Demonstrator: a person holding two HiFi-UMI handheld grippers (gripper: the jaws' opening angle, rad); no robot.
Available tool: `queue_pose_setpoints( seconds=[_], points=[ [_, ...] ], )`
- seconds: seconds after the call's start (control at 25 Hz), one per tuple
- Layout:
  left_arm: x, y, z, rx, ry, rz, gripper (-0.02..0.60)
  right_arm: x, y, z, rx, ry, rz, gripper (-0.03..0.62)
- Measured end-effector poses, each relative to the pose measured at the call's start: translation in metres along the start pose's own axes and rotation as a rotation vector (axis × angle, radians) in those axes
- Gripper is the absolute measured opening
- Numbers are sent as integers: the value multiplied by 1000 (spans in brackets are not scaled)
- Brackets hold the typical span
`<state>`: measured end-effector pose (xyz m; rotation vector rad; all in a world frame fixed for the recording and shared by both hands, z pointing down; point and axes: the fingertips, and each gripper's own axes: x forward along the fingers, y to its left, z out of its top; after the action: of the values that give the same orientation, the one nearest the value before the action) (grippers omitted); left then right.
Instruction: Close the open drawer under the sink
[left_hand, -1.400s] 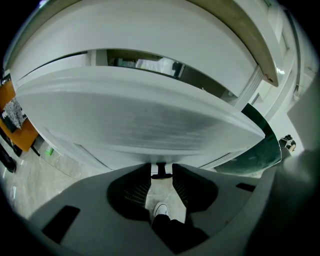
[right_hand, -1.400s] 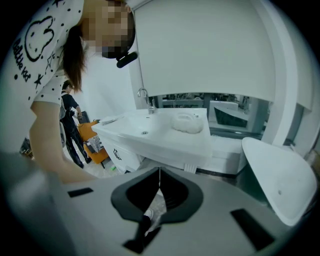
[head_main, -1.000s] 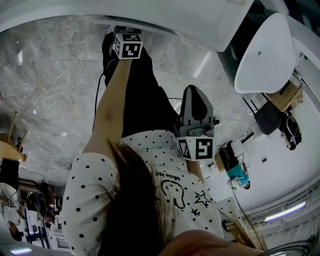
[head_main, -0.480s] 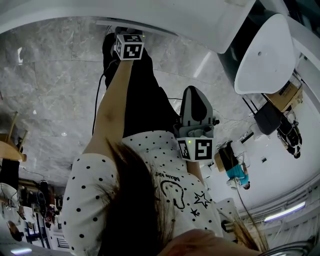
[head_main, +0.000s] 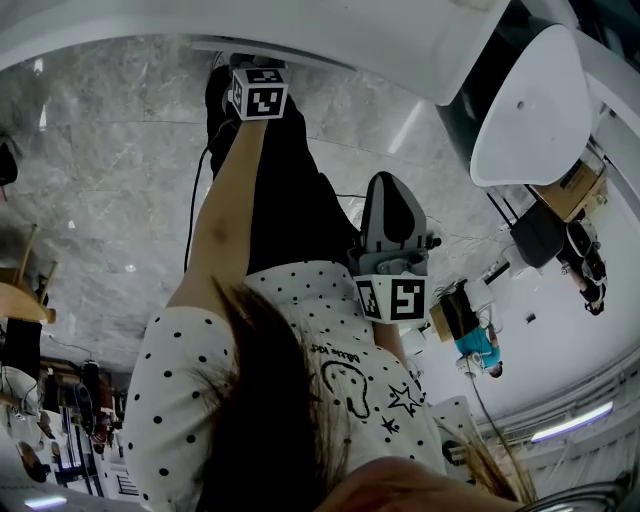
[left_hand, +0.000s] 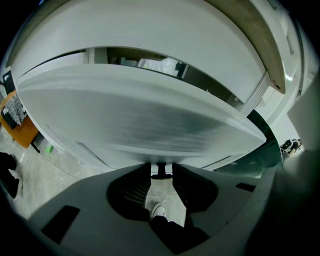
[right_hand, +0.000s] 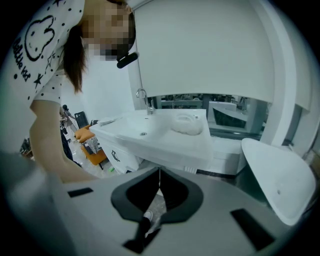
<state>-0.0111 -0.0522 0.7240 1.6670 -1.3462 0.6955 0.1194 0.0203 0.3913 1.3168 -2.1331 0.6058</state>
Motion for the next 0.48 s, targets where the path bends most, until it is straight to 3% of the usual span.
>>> queue_pose_setpoints(
  seconds=[0.48],
  points=[
    [1, -2, 1, 2, 1, -6, 137, -1, -3, 1, 9, -4, -12, 15]
  ],
)
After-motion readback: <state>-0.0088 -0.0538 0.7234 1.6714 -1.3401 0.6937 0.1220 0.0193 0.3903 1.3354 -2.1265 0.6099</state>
